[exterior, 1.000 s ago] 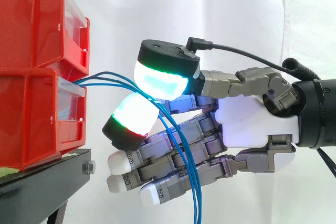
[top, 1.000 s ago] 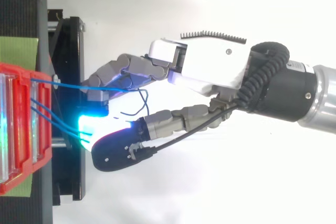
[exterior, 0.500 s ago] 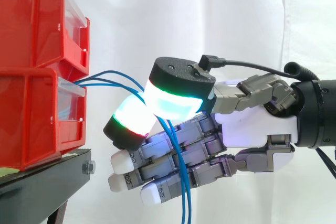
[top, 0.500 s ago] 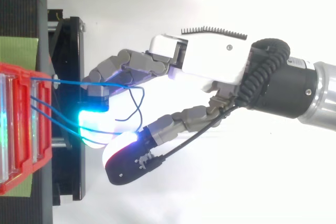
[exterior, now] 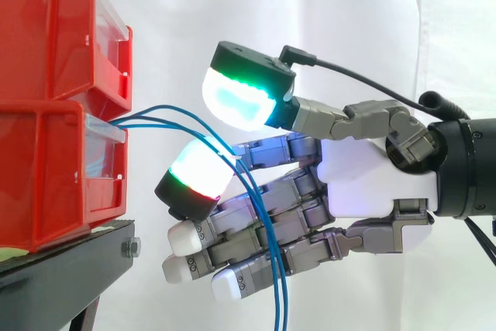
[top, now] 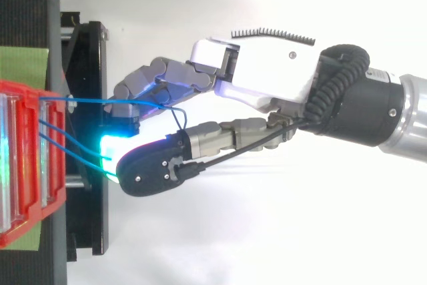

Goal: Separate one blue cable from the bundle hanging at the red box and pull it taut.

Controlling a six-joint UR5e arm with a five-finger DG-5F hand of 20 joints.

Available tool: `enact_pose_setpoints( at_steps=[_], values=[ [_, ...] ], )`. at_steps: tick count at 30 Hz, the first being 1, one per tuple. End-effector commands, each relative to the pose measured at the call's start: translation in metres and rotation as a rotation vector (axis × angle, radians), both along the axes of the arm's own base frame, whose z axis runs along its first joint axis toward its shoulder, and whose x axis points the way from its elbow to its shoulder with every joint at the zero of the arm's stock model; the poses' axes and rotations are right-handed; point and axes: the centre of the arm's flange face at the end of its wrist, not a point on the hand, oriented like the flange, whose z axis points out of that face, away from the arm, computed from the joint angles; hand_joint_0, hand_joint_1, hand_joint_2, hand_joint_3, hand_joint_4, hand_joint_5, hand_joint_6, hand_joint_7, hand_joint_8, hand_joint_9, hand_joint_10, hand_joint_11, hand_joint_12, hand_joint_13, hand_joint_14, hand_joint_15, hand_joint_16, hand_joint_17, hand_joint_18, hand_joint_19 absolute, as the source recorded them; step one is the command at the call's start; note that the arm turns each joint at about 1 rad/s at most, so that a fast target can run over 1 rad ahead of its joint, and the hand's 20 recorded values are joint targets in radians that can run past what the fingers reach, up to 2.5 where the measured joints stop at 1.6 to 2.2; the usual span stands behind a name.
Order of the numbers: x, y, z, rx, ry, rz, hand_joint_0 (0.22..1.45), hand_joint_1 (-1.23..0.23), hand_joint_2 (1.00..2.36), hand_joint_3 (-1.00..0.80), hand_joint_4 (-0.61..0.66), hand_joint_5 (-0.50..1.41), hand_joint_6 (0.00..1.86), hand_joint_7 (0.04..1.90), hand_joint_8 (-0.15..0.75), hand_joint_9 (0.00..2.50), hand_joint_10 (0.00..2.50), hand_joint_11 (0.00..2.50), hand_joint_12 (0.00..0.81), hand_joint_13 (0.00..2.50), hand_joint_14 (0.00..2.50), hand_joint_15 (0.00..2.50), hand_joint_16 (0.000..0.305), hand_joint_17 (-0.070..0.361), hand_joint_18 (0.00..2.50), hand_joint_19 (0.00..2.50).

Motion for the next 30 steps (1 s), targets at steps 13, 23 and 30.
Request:
enact_pose_setpoints(
  at_steps=[13, 23, 30],
  values=[
    [0.0001, -0.0004, -0.0003, -0.010, 0.001, -0.001, 0.65, -0.74, 1.02, -0.23, 0.06, -0.21, 0.90, 0.99, 0.271, 0.69, 0.02, 0.55, 0.312, 0.41, 0.01, 0.18, 0.043, 0.097, 0.47, 0.41],
    [-0.0002, -0.0004, -0.0011, -0.010, 0.003, -0.001, 0.76, -0.87, 1.00, -0.50, 0.03, -0.22, 0.90, 0.97, 0.244, 0.69, 0.02, 0.58, 0.309, 0.40, 0.01, 0.16, 0.043, 0.097, 0.50, 0.36],
    [-0.0010, -0.0030, -0.0018, -0.015, 0.011, -0.004, 0.65, -0.94, 1.00, -0.50, 0.04, -0.21, 0.89, 0.96, 0.228, 0.70, 0.02, 0.59, 0.305, 0.40, 0.01, 0.16, 0.042, 0.095, 0.48, 0.35]
  ],
)
